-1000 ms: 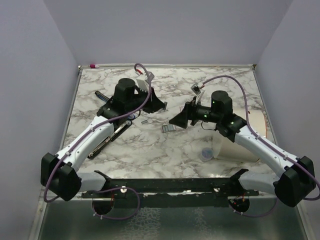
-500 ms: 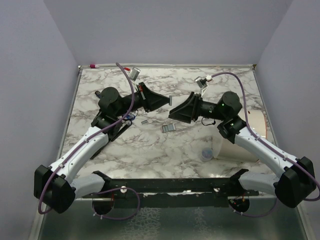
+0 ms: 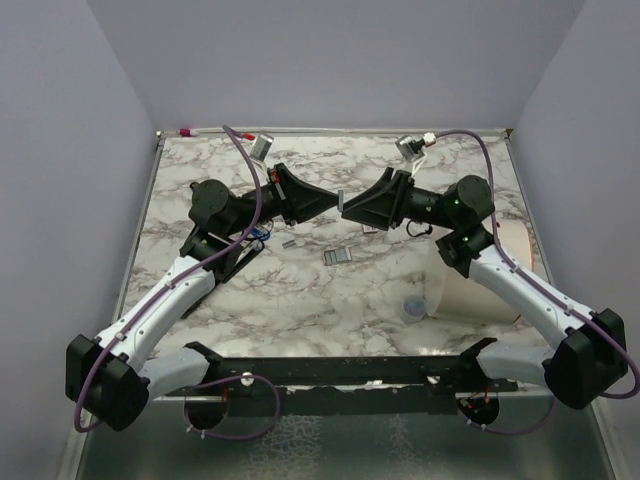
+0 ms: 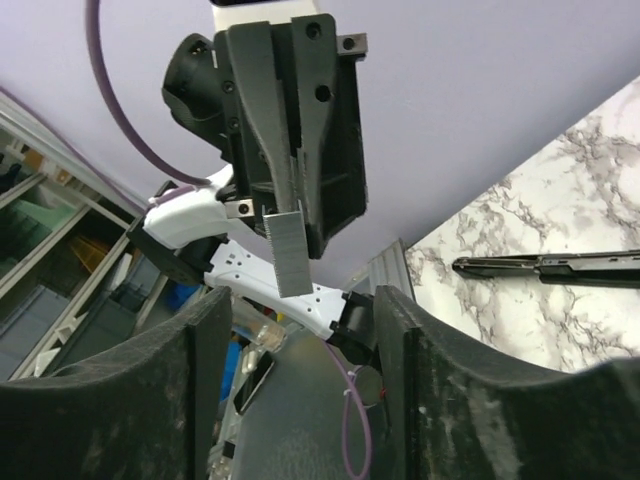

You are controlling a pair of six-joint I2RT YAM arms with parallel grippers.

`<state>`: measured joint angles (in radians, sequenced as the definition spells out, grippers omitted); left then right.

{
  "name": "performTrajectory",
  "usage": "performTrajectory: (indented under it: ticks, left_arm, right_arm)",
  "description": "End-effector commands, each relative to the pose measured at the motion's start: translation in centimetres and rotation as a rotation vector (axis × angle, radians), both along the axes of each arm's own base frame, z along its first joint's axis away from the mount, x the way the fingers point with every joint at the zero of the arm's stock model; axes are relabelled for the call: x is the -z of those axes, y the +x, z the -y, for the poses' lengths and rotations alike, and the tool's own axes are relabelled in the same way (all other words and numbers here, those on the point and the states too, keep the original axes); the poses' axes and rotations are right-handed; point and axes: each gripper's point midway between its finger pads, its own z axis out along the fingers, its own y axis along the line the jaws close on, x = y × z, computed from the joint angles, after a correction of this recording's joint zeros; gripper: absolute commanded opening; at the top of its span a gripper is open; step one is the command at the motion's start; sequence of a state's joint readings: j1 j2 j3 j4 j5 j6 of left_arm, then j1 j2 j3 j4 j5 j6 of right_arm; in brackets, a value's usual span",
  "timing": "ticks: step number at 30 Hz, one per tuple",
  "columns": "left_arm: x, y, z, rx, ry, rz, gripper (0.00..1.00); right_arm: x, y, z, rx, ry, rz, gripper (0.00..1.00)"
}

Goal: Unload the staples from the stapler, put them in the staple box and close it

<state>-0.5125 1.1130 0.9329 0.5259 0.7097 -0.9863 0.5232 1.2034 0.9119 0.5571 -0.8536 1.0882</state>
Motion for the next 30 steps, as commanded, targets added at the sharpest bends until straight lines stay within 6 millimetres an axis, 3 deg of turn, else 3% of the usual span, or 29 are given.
performTrajectory:
  ticks: [1, 18, 30]
  left_arm:
    - [-0.52, -0.64, -0.04, 0.031, -0.014, 0.033, 0.00]
    - [0.41, -0.41, 0.17, 0.037, 0.008, 0.017, 0.00]
    - [0.48, -0.48, 0.08, 0.035, 0.009, 0.018, 0.00]
  right_arm:
    - [-1.85, -0.29, 0.02, -0.038, 0.038, 0.047, 0.54]
    - [-2.26, 0.29, -0.19, -0.056, 0.046, 0.049, 0.40]
    - [-2.23, 0.29, -0.04, -0.054, 0.045, 0.045, 0.37]
